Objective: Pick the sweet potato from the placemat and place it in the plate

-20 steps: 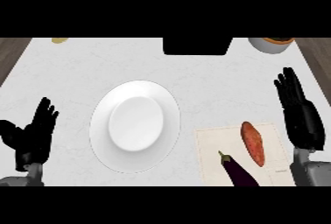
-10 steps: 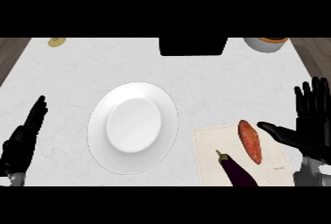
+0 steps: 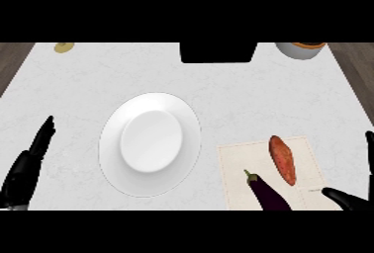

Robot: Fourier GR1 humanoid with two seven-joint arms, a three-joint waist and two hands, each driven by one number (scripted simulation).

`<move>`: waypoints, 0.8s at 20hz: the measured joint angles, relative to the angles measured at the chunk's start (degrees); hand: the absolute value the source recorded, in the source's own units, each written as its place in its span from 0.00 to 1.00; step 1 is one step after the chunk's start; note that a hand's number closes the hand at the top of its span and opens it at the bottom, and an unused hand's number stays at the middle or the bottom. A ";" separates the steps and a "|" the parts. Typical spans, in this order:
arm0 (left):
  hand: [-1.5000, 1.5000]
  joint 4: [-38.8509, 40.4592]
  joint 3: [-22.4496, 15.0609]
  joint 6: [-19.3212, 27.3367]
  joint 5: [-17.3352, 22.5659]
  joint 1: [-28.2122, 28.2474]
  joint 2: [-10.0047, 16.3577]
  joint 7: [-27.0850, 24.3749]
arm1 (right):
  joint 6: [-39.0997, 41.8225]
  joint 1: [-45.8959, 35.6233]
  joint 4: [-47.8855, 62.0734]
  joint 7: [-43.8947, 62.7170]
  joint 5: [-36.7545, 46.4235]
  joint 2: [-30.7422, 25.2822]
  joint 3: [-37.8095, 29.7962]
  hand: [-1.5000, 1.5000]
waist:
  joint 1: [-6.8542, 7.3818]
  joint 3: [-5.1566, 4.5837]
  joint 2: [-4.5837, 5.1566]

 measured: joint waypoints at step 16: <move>0.50 -2.89 0.45 -0.89 -2.08 0.72 -1.31 1.35 | 13.77 -4.94 3.59 25.89 7.38 -24.82 1.38 0.00 | 1.30 -0.02 0.28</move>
